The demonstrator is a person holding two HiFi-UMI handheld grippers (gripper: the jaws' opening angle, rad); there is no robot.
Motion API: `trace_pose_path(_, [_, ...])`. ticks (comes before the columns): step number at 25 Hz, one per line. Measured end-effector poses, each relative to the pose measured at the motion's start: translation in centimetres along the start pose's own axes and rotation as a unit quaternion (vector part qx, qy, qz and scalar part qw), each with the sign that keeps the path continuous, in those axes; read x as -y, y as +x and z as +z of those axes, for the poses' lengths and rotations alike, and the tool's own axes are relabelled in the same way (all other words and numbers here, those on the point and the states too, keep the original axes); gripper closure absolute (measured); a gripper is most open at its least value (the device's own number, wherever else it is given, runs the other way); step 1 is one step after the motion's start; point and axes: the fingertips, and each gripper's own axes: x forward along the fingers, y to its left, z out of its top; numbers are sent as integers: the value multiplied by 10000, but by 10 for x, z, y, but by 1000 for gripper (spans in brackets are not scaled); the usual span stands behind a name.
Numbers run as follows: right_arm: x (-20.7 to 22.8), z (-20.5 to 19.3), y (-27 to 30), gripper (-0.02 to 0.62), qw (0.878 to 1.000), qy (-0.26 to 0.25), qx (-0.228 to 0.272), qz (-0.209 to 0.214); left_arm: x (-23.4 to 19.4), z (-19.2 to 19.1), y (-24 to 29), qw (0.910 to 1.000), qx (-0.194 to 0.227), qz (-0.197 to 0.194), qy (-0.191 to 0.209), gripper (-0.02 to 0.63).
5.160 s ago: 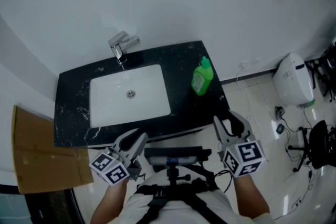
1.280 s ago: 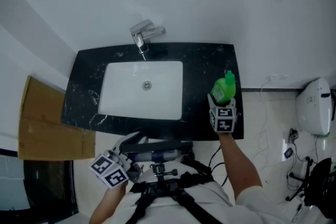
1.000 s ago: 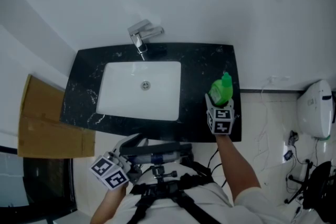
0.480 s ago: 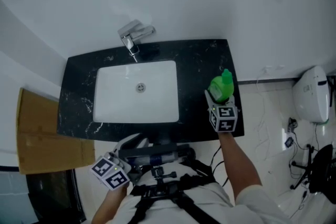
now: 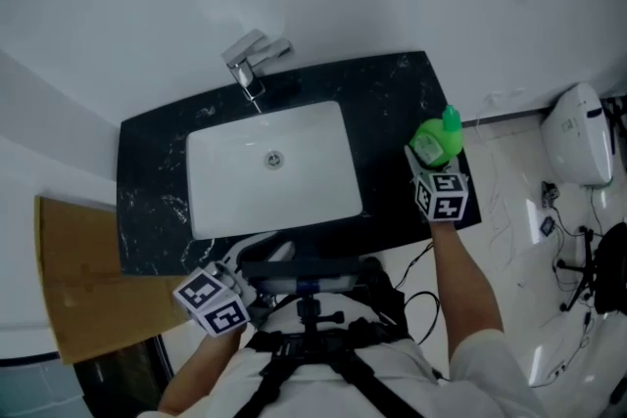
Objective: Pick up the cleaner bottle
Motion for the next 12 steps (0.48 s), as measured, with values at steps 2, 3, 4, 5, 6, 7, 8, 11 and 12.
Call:
trace_pose_path(2, [-1, -1, 0, 367, 9999, 43, -37, -156, 1, 4, 2, 10000, 16, -51, 19, 508])
trace_pose_path(3, [-1, -1, -1, 376, 9998, 70, -46, -207, 1, 6, 4, 10000, 54, -40, 17, 508])
trace_pose_path(4, [-1, -1, -2, 380, 9996, 92, -48, -251, 1, 8, 5, 9999, 99, -15, 8, 508])
trace_pose_path(5, [-1, -2, -2, 382, 9995, 105, -49, -295, 1, 10, 7, 9999, 144, 15, -6, 507])
trace_pose_path(6, [0, -2, -3, 383, 9994, 114, -49, -336, 2, 11, 9, 9998, 187, 48, -17, 508])
trace_pose_path(7, [0, -3, -4, 385, 9992, 125, -45, -370, 4, 12, 11, 9997, 228, 84, -24, 508])
trace_pose_path(8, [0, -3, -5, 387, 9991, 137, -38, -393, 5, 12, 13, 9996, 269, 122, -33, 507])
trace_pose_path(11, [-1, -2, -7, 393, 9991, 154, -14, -389, 7, 10, 17, 9991, 339, 247, -87, 508])
trace_pose_path(12, [-2, -2, -7, 395, 9992, 149, -6, -360, 9, 9, 19, 9990, 340, 280, -100, 507])
